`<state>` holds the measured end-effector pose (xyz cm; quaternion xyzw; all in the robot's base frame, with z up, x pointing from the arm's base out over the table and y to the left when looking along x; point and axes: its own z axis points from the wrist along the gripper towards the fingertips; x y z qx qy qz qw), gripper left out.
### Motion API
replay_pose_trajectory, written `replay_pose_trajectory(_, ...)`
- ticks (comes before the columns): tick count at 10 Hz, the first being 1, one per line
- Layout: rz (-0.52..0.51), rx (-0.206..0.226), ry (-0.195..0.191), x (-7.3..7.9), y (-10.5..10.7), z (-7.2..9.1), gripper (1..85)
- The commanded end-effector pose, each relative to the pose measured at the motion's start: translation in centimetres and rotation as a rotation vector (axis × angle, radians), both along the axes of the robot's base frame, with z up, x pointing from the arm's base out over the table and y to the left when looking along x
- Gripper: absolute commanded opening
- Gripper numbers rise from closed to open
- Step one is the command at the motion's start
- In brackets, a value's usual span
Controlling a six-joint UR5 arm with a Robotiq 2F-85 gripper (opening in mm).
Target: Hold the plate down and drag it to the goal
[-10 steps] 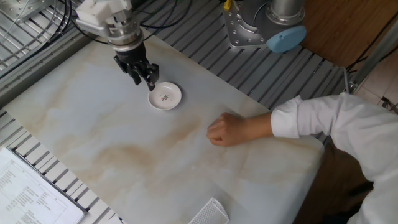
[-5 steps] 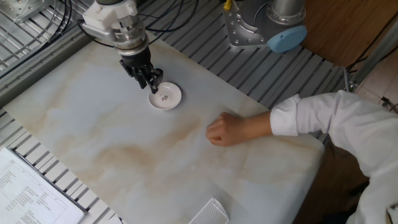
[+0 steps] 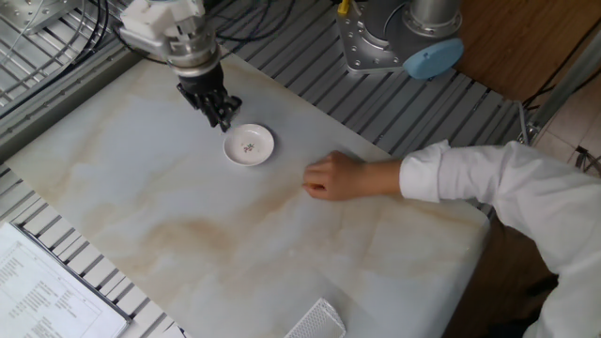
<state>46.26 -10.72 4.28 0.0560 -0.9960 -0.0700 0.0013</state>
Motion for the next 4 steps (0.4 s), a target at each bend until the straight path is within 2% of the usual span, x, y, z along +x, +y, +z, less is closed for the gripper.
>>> replay_pose_trajectory(1,0.017,-0.033,0.017,-1.4,-1.4,3.5,1.3)
replay_pose_trajectory(4,0.031,-0.046,0.051,-2.7,-1.9,4.0,1.3)
